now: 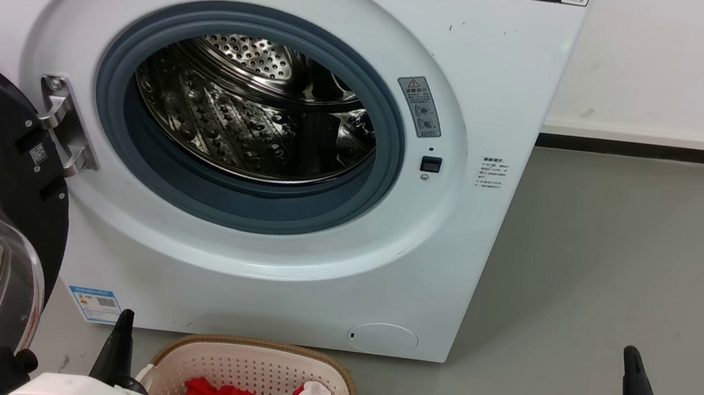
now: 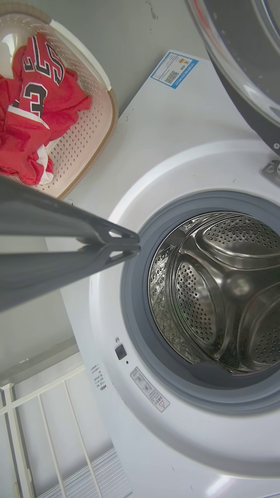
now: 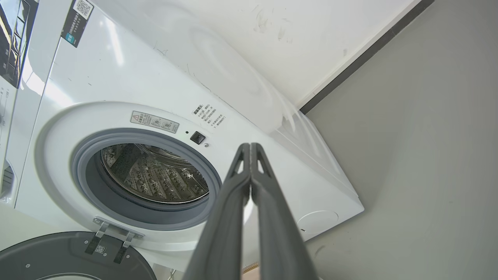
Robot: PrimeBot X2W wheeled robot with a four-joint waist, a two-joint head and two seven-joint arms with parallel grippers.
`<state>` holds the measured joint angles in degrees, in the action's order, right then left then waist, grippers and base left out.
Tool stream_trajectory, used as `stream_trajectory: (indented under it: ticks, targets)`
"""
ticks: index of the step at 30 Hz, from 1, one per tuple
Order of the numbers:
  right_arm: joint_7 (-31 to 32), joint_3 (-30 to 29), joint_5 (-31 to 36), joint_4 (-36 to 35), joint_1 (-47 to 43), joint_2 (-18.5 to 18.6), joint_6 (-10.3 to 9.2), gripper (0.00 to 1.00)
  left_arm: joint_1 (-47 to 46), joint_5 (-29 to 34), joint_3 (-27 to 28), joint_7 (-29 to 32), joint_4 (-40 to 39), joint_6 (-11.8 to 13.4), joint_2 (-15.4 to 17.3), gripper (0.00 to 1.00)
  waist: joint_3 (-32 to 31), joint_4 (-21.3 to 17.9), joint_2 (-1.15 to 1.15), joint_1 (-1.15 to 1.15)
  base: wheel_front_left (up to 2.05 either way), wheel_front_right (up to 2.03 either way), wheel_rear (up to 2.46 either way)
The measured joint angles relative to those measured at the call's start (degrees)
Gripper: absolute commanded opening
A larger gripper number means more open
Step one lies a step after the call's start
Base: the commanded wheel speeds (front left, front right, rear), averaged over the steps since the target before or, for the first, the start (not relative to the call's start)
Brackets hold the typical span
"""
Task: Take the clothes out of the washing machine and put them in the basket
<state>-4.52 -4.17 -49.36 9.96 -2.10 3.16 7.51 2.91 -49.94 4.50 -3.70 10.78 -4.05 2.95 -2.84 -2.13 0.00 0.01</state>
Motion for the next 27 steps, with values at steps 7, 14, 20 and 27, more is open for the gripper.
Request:
stream_trajectory:
  ticks: [7,14,20,27]
  targets:
    - [1.13,-0.16,-5.23,0.46,0.98,0.03,0.00,0.00,-1.13,-5.04,0.24,1.12,0.41,-0.48,-0.01,0.00,0.27,0.19,0.00,0.00,0.00,0.00,0.00]
    - [2.30,-0.35,-9.96,1.00,1.83,0.05,0.00,0.00,-2.16,-9.75,0.47,2.31,0.71,-0.87,0.00,0.00,0.53,0.38,0.00,0.00,0.00,0.00,0.00]
    - [3.24,-0.49,-13.86,1.32,2.17,0.05,0.00,0.00,-2.69,-13.51,0.74,3.20,1.07,-1.03,-0.01,0.00,0.76,0.54,0.00,0.00,0.00,0.00,0.00]
    - [4.35,-0.66,-18.13,1.64,3.36,0.08,0.00,0.00,-3.53,-17.61,0.96,4.20,1.42,-1.49,-0.01,0.00,1.03,0.73,0.00,-0.01,0.00,0.00,0.00]
